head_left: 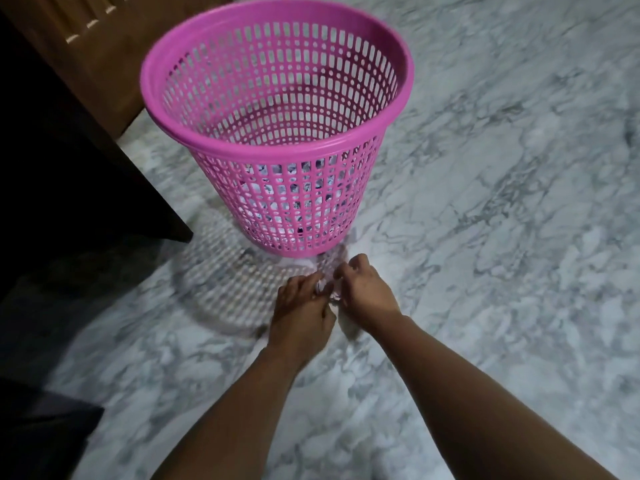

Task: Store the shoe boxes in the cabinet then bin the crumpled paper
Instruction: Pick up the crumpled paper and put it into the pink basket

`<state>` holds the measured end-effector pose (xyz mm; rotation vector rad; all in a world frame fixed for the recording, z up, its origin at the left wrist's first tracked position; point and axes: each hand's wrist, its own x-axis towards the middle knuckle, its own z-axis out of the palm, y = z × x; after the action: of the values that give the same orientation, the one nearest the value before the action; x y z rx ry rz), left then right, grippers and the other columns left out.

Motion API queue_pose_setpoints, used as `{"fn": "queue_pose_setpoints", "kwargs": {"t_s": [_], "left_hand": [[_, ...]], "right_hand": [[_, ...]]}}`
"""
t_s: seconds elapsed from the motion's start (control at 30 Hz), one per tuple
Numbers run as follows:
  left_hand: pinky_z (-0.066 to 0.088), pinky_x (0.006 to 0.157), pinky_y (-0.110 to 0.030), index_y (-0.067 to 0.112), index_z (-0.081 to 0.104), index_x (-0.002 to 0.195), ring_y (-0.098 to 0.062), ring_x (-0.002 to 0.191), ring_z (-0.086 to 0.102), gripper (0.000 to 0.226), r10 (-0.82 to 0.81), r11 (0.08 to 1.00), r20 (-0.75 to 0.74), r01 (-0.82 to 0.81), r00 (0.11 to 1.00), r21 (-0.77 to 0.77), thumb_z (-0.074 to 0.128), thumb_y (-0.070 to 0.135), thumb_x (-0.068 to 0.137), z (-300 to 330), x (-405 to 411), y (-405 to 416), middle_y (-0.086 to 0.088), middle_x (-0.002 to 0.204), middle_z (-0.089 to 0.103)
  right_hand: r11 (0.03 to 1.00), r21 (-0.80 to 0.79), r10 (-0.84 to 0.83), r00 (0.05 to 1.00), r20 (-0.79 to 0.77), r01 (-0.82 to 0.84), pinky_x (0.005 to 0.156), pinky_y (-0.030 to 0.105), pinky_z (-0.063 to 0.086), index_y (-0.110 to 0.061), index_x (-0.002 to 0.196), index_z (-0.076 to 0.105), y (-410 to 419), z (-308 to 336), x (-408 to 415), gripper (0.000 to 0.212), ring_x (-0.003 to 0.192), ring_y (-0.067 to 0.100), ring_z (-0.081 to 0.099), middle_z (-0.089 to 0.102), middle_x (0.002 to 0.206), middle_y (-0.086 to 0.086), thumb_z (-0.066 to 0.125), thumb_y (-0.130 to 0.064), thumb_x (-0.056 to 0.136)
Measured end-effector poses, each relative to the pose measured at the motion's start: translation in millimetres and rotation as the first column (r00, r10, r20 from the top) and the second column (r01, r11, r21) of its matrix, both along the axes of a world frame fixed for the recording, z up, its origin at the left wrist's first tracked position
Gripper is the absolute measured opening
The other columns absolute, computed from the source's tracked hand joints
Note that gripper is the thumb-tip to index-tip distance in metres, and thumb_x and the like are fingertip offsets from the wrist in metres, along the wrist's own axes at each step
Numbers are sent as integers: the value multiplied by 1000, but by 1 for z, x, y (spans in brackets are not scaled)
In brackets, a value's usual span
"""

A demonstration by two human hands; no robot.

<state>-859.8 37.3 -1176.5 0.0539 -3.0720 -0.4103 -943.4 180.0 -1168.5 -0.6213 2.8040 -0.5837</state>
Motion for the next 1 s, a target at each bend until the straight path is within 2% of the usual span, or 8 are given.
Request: {"fn": "queue_pose_setpoints", "kwargs": {"t_s": [0.17,0.27,0.37,0.5,0.67,0.8,0.9,1.0], "left_hand": [[45,97,-40,35,68,120,-25,118,50,45,38,999,-10,-38,999,-27,52,62,87,0,2,2,9,131,58],[49,85,-36,28,74,99,-24,99,53,25,92,996,-85,-91,992,24,55,44,94,1,-1,5,9,110,61],[53,78,-36,20,73,87,-26,92,56,9,113,986,-102,-98,988,137,65,22,91,2,12,6,6,99,62],[50,68,-36,16,72,82,-29,80,60,17,132,965,-61,-114,989,237,68,0,79,4,44,8,0,88,66],[50,73,-37,28,59,81,-22,89,55,18,165,873,95,-191,982,449,46,17,88,19,84,18,4,88,60],[49,74,-46,24,43,74,-25,83,51,17,106,883,32,-109,994,457,33,30,87,52,86,17,2,80,51],[50,72,-47,19,51,76,-25,82,55,18,146,851,-142,-51,979,522,39,29,86,106,63,14,1,83,53],[52,73,-38,15,65,82,-25,87,60,21,139,835,-326,67,935,547,46,24,81,179,33,5,-2,92,59]], "right_hand": [[997,-55,-61,998,12,61,62,33,37,-12,110,64,10,5,5,18,81,35,59,50,110,11,54,-19,98],[990,-22,-139,990,33,139,58,30,32,-12,105,60,17,9,19,14,73,32,51,44,98,6,51,-19,98],[979,65,-196,977,80,191,66,32,36,-16,113,53,28,14,41,19,87,34,53,47,103,7,52,-21,94],[971,145,-209,968,135,190,70,32,39,-11,109,53,42,21,70,21,98,34,59,48,108,8,58,-17,89],[961,153,-257,946,199,229,73,36,52,-11,100,59,63,27,100,20,86,34,65,43,115,4,62,-23,85],[932,-105,-316,919,234,347,72,34,49,-22,85,55,63,56,93,7,86,32,66,68,85,1,52,-26,88],[805,-427,-367,911,189,413,65,37,45,-19,75,53,50,103,68,20,71,27,61,63,68,0,43,-25,91],[651,-699,-325,941,94,294,59,35,41,-15,67,48,34,168,46,25,58,16,48,53,59,-3,41,-15,92]]}}
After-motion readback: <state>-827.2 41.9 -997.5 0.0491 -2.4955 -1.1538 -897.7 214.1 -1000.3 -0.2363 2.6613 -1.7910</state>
